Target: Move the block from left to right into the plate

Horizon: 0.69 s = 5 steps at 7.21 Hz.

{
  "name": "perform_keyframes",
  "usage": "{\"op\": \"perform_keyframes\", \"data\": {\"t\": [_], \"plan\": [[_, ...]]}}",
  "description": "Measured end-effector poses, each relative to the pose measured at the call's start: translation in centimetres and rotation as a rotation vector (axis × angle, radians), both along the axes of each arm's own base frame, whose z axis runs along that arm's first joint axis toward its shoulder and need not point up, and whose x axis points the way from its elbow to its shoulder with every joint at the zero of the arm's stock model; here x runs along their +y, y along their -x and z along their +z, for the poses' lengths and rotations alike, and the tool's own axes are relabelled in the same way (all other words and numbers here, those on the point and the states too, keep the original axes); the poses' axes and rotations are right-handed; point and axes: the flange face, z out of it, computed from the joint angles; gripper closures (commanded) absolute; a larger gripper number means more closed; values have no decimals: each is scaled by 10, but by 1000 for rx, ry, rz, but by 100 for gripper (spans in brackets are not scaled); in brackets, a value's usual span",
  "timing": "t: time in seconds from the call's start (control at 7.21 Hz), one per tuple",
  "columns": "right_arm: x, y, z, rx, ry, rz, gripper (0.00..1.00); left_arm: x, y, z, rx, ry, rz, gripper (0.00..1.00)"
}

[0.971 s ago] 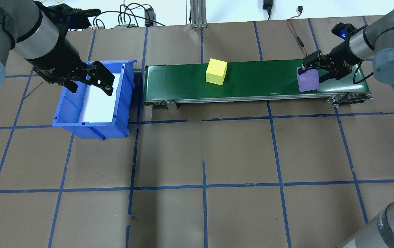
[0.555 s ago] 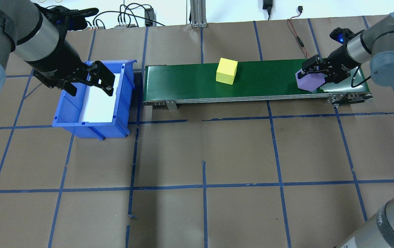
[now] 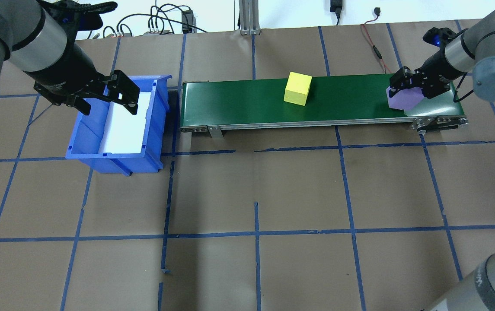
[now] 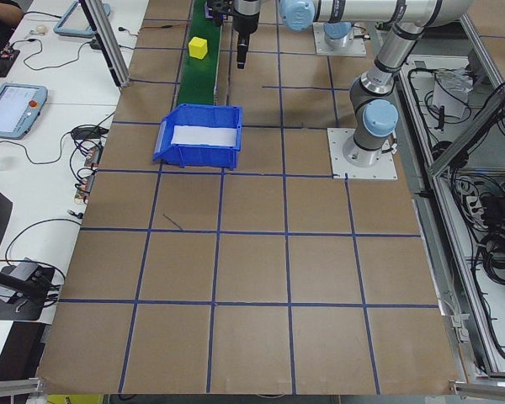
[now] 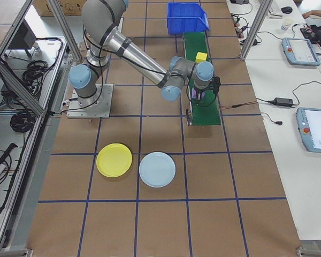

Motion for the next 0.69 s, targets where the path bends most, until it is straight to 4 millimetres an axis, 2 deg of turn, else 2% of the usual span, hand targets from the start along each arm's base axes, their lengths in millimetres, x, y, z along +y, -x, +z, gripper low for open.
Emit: {"op": "perform_keyframes", "data": {"t": [0.14,0.28,0.42,0.55,0.69], "plan": [[10,26,22,86,3,-17,78,0,-2,2,-24,6,4,0],[30,77,37,160,-18,-37,78,-1,-5,3,-53,15,8,0],[61,139,45,198,-49,-20,78,-1,-7,4,-72,21,11,0],[98,202,46,218,-71,17,78,-1,-8,4,-83,22,12,0],[134,249,41,238,-108,23,78,-1,-9,4,-86,22,9,0]]}}
